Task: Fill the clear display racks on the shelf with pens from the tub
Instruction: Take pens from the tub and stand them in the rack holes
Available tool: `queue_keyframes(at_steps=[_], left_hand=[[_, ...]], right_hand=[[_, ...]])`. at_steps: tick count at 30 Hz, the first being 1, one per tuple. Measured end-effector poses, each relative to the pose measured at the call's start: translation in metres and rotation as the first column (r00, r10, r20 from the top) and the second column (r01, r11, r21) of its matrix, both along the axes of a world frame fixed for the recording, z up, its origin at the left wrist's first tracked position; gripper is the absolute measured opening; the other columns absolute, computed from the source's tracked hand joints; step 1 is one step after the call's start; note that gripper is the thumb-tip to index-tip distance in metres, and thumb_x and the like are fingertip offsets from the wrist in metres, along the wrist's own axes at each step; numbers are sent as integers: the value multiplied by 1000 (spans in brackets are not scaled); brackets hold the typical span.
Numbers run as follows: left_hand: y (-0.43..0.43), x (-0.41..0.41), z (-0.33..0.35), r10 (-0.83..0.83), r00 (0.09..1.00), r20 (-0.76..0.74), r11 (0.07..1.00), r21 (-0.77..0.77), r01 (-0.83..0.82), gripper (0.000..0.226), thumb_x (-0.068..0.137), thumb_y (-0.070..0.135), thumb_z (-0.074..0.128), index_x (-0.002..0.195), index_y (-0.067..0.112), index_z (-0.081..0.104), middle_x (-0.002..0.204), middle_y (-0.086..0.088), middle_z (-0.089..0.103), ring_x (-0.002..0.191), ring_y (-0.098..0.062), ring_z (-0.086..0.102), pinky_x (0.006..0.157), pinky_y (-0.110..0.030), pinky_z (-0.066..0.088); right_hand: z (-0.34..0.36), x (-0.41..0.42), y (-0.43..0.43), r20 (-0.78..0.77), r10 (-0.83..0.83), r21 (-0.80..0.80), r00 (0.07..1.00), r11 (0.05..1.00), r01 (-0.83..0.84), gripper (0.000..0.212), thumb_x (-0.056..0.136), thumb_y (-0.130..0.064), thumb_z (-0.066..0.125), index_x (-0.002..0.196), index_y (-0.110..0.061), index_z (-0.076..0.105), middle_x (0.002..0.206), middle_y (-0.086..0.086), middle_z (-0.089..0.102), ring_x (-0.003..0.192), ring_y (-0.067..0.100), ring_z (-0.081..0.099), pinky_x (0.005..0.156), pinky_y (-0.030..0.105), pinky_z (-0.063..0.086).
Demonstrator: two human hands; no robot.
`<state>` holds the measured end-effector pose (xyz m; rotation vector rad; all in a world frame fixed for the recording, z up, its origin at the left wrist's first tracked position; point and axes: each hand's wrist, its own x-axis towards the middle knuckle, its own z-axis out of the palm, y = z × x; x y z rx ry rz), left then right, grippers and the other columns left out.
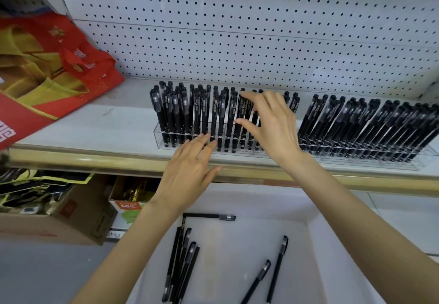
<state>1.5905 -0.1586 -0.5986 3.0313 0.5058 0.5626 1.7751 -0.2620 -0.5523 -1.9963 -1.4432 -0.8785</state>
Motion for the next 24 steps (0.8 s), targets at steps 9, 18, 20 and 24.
queue_keyframes(at_steps=[9,18,20,24], left_hand=[[-22,-28,3,-26,998,53,985,-171,34,58,94,45,42,141,12,42,146,-6,42,136,-20,37,112,-33,25],[-101,-98,-82,-46,967,-252,750,-648,-133,54,93,48,50,141,25,40,136,2,50,120,-14,50,97,-33,45],[-113,-106,-92,-124,913,-388,702,-685,-195,52,93,48,51,138,25,42,132,2,52,118,-12,50,97,-29,43],[-128,-117,-104,-235,812,-534,641,-713,-284,49,90,50,55,129,19,51,123,0,55,110,-14,54,93,-27,44]], right_hand=[[7,-20,-34,-44,-28,-29,999,999,27,51,82,-37,71,123,-11,56,98,8,56,85,20,54,61,27,45],[-97,-98,-175,-577,-154,-281,802,959,-18,39,77,-34,76,112,-22,62,100,-9,47,79,-2,44,61,23,47],[-118,-110,-198,-676,-226,-366,701,929,-53,36,77,-37,75,108,-23,62,100,-7,50,80,4,49,67,26,46],[-143,-118,-234,-785,-365,-544,500,793,-274,31,79,-43,71,101,-25,57,95,-8,51,86,11,52,77,22,44]])
